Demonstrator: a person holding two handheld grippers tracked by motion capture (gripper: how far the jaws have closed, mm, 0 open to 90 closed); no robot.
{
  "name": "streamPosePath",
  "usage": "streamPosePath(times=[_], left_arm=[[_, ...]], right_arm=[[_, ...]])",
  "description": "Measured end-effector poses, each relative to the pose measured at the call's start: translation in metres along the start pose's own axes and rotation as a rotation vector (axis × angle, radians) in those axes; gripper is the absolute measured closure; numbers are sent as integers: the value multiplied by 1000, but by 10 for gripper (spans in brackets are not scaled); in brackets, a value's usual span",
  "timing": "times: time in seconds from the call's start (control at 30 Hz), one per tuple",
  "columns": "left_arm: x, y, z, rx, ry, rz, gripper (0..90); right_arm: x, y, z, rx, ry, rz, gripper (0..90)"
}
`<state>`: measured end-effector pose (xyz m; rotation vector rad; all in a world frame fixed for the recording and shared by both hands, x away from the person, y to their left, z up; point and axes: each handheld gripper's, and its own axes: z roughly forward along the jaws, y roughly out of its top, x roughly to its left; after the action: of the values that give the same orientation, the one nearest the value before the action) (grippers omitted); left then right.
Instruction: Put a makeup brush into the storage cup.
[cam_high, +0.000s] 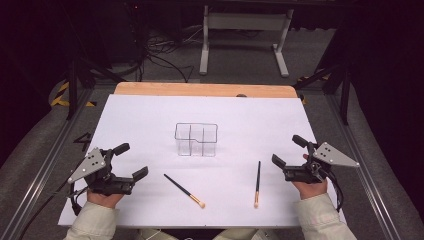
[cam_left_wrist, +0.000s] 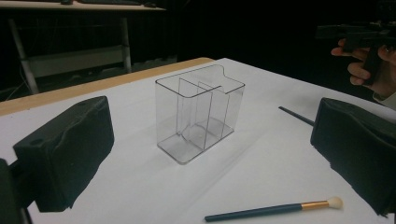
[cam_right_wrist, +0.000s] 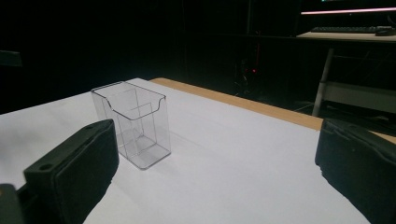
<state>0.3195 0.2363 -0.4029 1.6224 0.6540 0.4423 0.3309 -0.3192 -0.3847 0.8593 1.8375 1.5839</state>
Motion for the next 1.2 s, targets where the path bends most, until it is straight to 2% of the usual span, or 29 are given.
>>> streamPosePath(times=[0.13, 0.27, 0.3, 0.4, 0.47, 0.67, 0.83, 1.0, 1.2], left_arm=[[0, 2, 1, 2, 3, 11, 0], [0, 4, 3, 18, -12, 9, 1], [-1, 6, 5, 30, -19, 23, 2], [-2, 8, 7, 37, -28, 32, 1], [-5, 12, 13, 44, -61, 38, 1], [-13, 17, 25, 58, -104, 60, 3], [-19, 20, 35, 67, -155, 77, 6], [-23, 23, 41, 80, -190, 80, 9], [-29, 28, 49, 111, -228, 108, 7]], right_arm=[[0, 0, -2, -3, 1, 0, 0], [-2, 0, -3, -6, -1, 1, 0], [-2, 0, -3, -5, 0, 4, 0], [-2, 0, -4, -6, -2, 3, 0], [-2, -1, -6, -7, -1, 8, 0], [-2, -2, -10, -3, -8, 17, 0], [-2, -3, -13, 3, -13, 27, 0], [-3, -4, -17, 11, -23, 30, 0], [-3, -4, -20, 13, -29, 35, 0]])
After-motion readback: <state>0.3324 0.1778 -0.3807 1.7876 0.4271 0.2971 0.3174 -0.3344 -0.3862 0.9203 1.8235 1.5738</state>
